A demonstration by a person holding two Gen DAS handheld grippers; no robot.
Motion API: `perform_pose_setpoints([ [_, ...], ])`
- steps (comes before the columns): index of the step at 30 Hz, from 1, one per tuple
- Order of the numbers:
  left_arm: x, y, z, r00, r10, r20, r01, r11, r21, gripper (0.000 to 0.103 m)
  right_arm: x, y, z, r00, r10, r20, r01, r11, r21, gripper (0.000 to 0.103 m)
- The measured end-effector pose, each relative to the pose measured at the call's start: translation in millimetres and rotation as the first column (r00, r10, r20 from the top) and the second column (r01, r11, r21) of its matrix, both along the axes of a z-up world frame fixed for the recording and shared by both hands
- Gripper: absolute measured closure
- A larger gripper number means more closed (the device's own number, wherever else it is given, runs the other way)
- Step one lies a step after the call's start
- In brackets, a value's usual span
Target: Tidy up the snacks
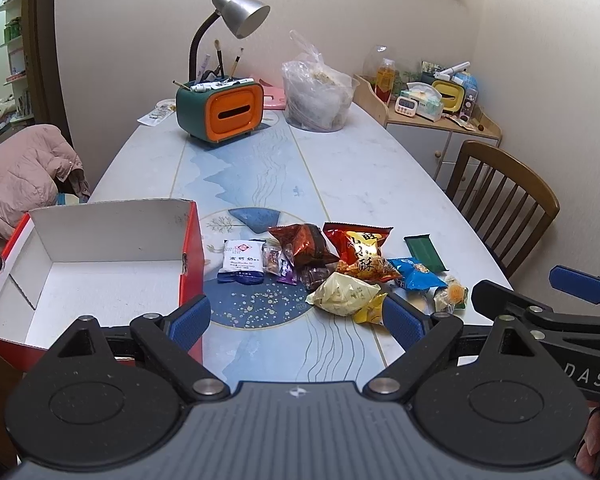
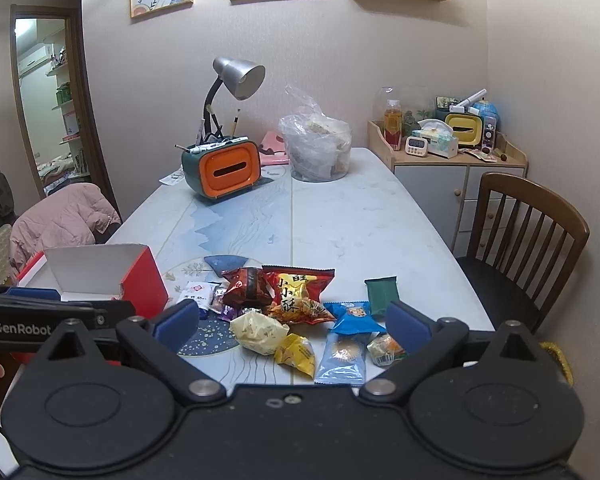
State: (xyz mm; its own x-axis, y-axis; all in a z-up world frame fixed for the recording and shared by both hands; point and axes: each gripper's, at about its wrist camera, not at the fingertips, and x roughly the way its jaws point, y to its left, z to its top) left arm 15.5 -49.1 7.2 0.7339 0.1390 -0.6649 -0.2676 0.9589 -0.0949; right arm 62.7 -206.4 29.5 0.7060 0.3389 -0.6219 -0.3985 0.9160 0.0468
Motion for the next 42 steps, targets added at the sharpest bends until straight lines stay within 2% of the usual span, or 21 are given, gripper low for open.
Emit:
perform_pose_setpoints([
  [16, 43.6, -22.7, -27.9, 0.995, -0.024, -0.101, 0.021, 0.999, -0.029, 0.010, 25.9, -24.1, -22.5, 0.998, -0.004, -0.056, 0.003, 1.000, -0.015, 0.003],
  [24, 76.3, -30.2, -45.4, 0.989, -0.040, -0.145, 0.034, 0.999, -0.041, 0.010, 55.1, -41.8, -45.4, 0.992, 0.039, -0.120, -0.040, 0.999, -0.006, 0.011],
  [27, 89.4, -28.4, -54.1, 0.988, -0.032, -0.152, 0.028, 0.999, -0.032, 0.010, 69.6, -48.8, -59.4, 0.989, 0.057, -0.137, -0.062, 0.998, -0.032, 0.015],
  [31, 109.4, -21.0, -66.0, 0.981, -0.017, -0.192, 0.002, 0.997, -0.080, 0.010, 95.4, -58.6, -82.1, 0.985, 0.055, -0.166, -0.070, 0.994, -0.088, 0.021],
  [37, 136.2, -13.5, -77.4, 0.976, 0.006, -0.218, -0.029, 0.995, -0.099, 0.010, 129.4, -67.3, -114.5, 0.975, 0.097, -0.201, -0.129, 0.980, -0.150, 0.023],
  [42, 165.3, -8.5, -88.6, 0.965, 0.006, -0.263, -0.049, 0.987, -0.154, 0.010, 148.3, -68.2, -127.5, 0.962, 0.162, -0.220, -0.203, 0.963, -0.178, 0.024],
])
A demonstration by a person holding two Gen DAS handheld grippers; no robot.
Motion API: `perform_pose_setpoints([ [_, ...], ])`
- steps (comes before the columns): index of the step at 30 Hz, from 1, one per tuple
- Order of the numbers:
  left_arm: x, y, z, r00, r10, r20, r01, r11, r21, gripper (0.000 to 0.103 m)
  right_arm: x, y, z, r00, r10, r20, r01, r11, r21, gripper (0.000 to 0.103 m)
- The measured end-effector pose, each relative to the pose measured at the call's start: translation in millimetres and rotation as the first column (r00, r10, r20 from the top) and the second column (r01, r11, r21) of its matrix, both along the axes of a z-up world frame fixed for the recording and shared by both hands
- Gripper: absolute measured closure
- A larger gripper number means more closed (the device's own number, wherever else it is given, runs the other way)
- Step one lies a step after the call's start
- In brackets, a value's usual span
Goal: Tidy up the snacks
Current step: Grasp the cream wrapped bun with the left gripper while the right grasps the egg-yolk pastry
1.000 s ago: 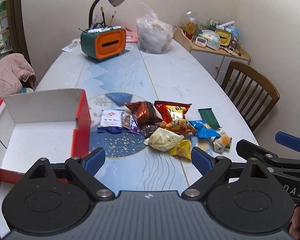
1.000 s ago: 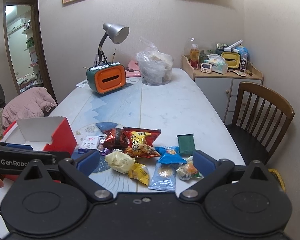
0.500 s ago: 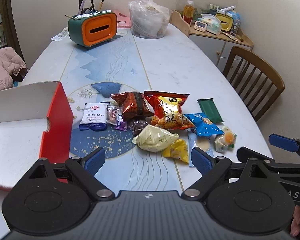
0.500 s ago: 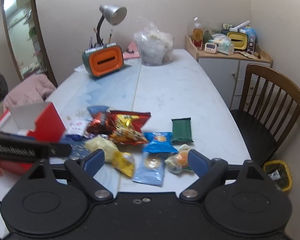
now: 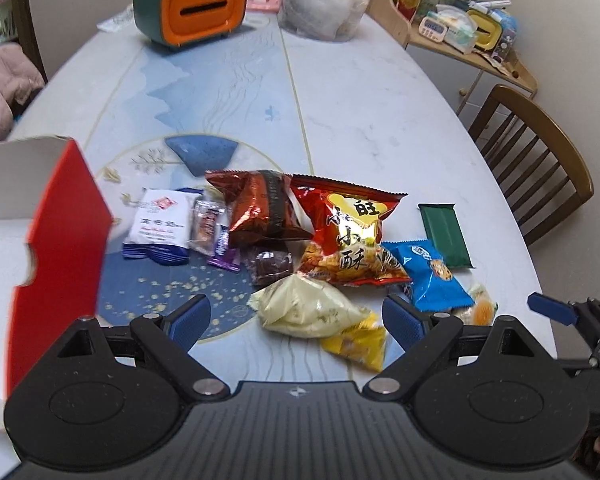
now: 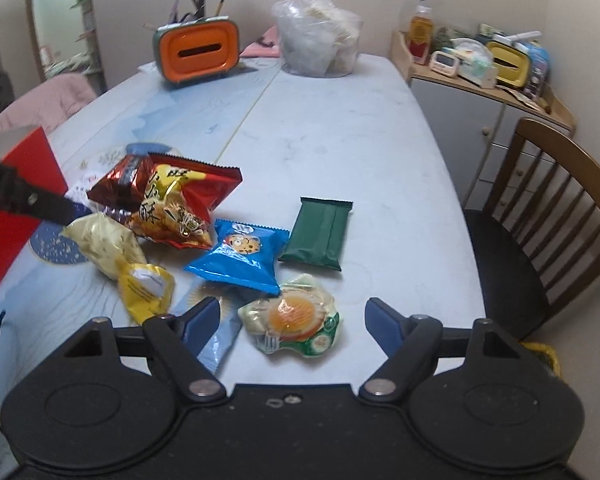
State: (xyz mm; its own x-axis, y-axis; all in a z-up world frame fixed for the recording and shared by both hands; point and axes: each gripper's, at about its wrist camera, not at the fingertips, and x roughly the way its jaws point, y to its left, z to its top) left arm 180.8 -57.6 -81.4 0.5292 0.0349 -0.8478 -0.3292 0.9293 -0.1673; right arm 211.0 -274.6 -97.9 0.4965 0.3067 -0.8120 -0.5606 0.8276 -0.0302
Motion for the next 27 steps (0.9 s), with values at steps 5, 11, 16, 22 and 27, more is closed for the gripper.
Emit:
perform_pose_setpoints([
  [5, 22.4, 7.3, -15.7, 0.997, 0.053, -0.063, -0.057, 0.997, -0.061, 0.010, 15.0, 0.3, -10.4, 0.999, 0.042, -0.032, -0.042, 0.999, -0.013, 0.024],
  [11, 41.1, 15.8, -39.7, 0.985, 0.089, -0.146, -0.114, 0.978, -0.173, 0.010, 31.2, -1.0, -26.4, 0.994, 0.057, -0.094, -0.057, 0.998, -0.001, 0.024],
  [16, 46.3, 18.4, -57.3, 0.973, 0.119, -0.199, -0.161, 0.964, -0.211, 0.010, 37.9, 2.0, -38.6, 0.987, 0.075, -0.143, -0.075, 0.997, 0.003, 0.024],
  [22, 43.6, 22.8, -64.4, 0.965, 0.151, -0.216, -0.201, 0.952, -0.231, 0.023, 41.8, -0.9, -45.3, 0.983, 0.060, -0.173, -0.058, 0.998, 0.020, 0.030],
  [27, 40.0, 27.2, -65.5, 0.962, 0.158, -0.222, -0.216, 0.940, -0.264, 0.037, 39.0, -0.4, -44.7, 0.985, 0.068, -0.157, -0.066, 0.998, 0.014, 0.038],
])
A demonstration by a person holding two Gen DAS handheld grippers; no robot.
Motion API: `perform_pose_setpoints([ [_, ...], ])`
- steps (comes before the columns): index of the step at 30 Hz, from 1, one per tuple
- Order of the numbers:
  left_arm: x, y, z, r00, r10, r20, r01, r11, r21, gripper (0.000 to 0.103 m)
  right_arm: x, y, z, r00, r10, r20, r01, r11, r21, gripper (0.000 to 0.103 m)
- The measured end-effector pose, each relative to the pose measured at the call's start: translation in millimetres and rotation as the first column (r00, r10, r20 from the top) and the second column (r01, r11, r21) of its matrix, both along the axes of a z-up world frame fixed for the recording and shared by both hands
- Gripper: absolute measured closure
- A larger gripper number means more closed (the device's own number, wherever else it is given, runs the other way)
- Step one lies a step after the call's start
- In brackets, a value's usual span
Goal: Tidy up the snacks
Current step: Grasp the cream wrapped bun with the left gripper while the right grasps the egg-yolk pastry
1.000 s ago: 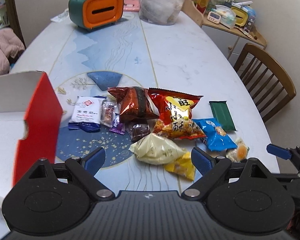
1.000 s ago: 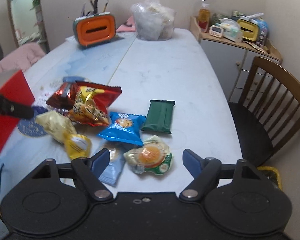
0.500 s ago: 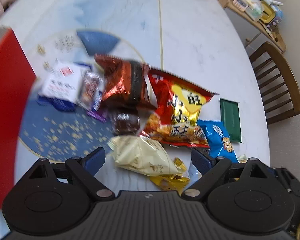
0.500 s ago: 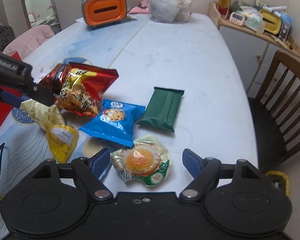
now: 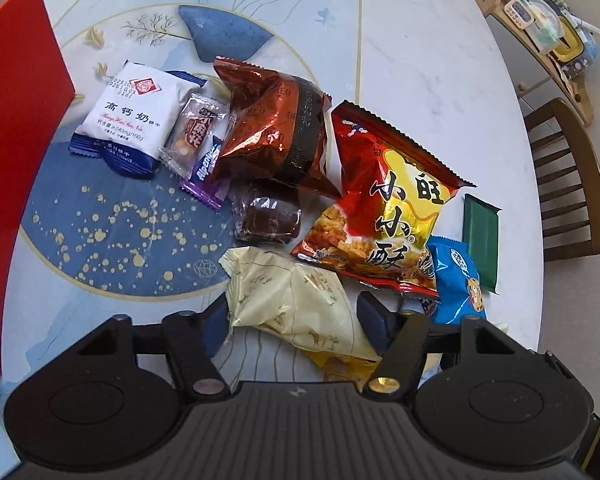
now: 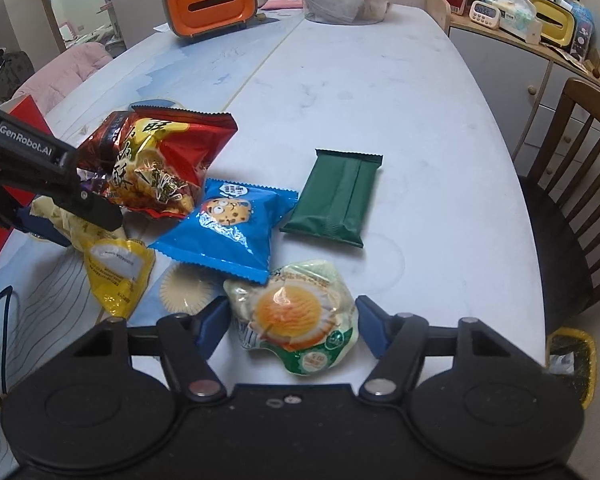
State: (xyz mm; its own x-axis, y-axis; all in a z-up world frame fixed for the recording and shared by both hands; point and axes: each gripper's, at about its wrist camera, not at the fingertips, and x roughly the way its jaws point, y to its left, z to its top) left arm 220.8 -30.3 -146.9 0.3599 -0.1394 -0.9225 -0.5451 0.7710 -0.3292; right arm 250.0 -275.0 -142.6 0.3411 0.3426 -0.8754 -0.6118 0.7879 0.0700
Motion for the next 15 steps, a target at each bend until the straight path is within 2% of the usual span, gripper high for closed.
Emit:
perform_pose_setpoints([
  [5, -7.1, 1.5, 1.7, 1.000, 0.001, 0.018, -0.001, 1.000, -0.003, 0.044, -3.0, -0.7, 0.9, 1.000, -0.016, 0.004, 0.016, 1.000, -0.002, 0.042],
  [7, -11.1, 3.5, 2.3, 1.000, 0.004, 0.025, -0.004, 1.000, 0.000, 0.050, -5.4, -1.1, 1.3, 1.000, -0.027, 0.005, 0.027, 1.000, -0.001, 0.043],
  [12, -17.5, 7.6, 3.8, 0.999, 0.009, 0.034, -0.009, 1.000, -0.001, 0.059, -13.8, -3.1, 2.9, 0.999, -0.050, 0.009, 0.050, 0.999, -0.009, 0.044],
  [15, -27.0, 12.6, 7.2, 0.999, 0.010, 0.051, -0.010, 1.000, -0.013, 0.059, -21.0, -5.7, 7.2, 0.997, -0.072, 0.020, 0.072, 0.997, -0.008, 0.044],
])
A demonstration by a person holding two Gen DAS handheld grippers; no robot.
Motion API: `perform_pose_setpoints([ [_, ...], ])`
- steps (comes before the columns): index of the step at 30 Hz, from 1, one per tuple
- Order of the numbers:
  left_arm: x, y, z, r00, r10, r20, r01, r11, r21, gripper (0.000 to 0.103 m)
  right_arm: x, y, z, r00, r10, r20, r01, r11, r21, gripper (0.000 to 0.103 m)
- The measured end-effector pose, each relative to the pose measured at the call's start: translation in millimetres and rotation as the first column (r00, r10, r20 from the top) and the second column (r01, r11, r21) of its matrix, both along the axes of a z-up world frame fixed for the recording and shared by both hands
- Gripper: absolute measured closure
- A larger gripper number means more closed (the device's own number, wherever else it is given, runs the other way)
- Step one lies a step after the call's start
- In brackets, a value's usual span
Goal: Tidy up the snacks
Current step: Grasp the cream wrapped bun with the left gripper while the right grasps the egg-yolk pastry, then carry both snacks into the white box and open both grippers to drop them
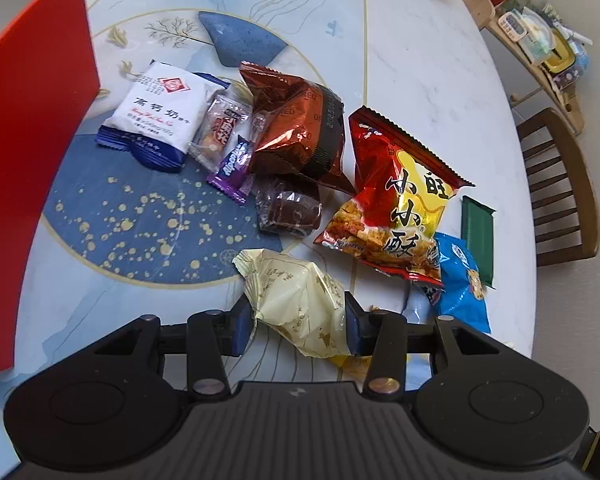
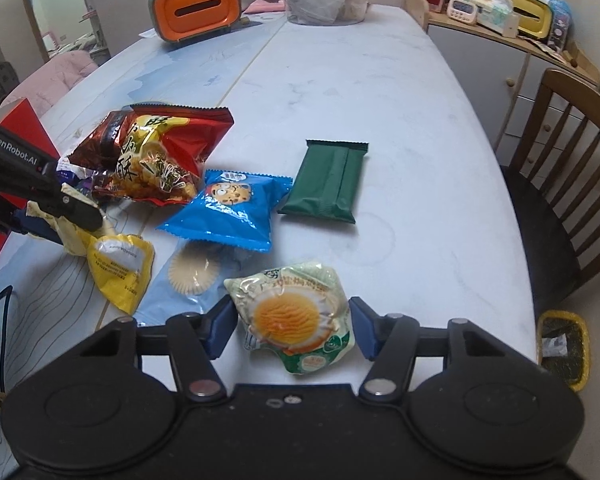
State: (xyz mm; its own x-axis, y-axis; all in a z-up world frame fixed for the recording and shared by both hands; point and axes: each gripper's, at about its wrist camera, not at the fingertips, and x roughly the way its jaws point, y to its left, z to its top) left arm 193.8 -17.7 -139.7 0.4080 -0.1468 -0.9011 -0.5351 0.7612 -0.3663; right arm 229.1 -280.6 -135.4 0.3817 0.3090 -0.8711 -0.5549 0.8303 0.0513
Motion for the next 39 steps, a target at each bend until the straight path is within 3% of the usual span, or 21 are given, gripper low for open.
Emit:
perform_pose_setpoints([
  [6, -20.1, 1.9, 17.2, 0.999, -0.019, 0.044, 0.019, 1.000, -0.006, 0.060, -17.7, -0.2, 22.0, 1.000, -0.016, 0.012, 0.016, 1.000, 0.024, 0.044],
  [18, -77.0, 13.5, 76.7, 0.986, -0.083, 0.142, 0.073, 0.995, 0.075, 0.060, -63.0, 39.4, 80.3, 0.998, 0.044, 0.046, -0.047, 0.997, 0.060, 0.044],
  [28, -120.3, 55.4, 115.8, 0.978, -0.089, 0.188, 0.063, 0.988, 0.143, 0.060, -94.6, 112.7, 117.9, 0.981, 0.168, 0.092, -0.177, 0.979, 0.101, 0.044],
  [34, -145.3, 88.8, 135.7, 0.970, -0.070, 0.234, 0.023, 0.980, 0.197, 0.059, -109.2, 165.7, 124.3, 0.964, 0.240, 0.111, -0.253, 0.960, 0.122, 0.044],
  [39, -162.6, 123.3, 135.8, 0.972, -0.038, 0.231, -0.017, 0.972, 0.233, 0.059, -118.1, 213.7, 121.4, 0.949, 0.292, 0.118, -0.307, 0.943, 0.132, 0.044],
])
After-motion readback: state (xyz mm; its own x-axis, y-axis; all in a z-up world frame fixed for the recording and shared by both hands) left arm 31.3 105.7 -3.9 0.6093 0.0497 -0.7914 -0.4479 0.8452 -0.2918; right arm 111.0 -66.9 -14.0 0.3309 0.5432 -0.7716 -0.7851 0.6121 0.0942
